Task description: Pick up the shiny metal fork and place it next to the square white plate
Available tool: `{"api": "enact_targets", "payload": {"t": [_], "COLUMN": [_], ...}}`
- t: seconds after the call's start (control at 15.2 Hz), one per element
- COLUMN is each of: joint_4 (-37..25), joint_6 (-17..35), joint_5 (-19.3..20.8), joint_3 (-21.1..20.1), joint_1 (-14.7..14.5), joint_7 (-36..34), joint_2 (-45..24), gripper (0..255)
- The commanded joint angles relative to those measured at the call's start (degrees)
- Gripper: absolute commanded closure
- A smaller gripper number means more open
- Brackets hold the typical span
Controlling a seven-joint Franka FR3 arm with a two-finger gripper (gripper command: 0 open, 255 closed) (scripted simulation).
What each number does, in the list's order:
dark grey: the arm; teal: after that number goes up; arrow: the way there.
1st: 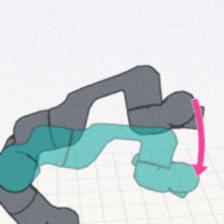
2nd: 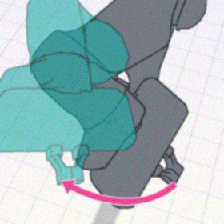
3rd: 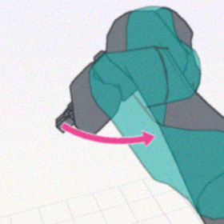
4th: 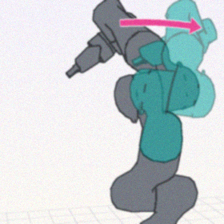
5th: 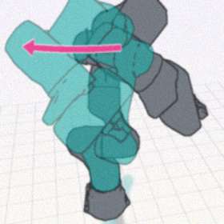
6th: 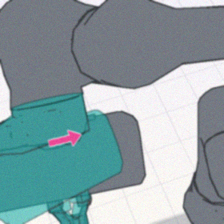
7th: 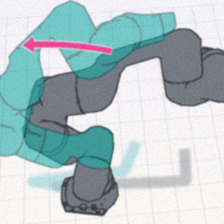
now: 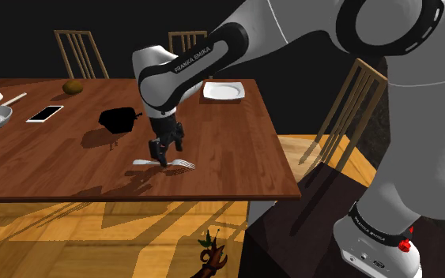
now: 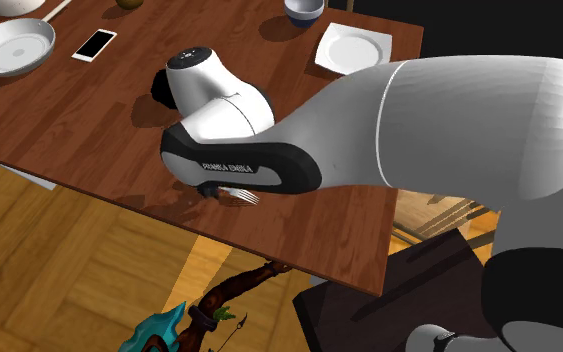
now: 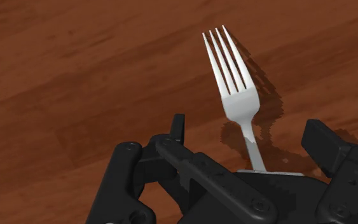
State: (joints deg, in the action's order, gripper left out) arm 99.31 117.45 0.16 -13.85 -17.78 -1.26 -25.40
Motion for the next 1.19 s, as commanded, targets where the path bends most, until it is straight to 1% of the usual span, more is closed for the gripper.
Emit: {"api": "enact_targets", "payload": {"t": [0.0,0.13,0.66,0.73,1.12], "joint_4": [0.47,1.43,1.43,1.43,1.48], "joint_6": [1.1,2.81,2.81,2.81,2.81], "joint_5": [0.13,0.29,0.29,0.29,0.28], "joint_3": [0.02,0.09,0.09,0.09,0.09], "joint_1": [-0.15,-0.28,-0.28,-0.28,-0.28], "joint_7": [-0.12,-0.22,-0.22,-0.22,-0.22], "joint_2": [-0.6,-1.36,-1.36,-1.36,-1.31], "gripper": [0,0,0,255,255]}}
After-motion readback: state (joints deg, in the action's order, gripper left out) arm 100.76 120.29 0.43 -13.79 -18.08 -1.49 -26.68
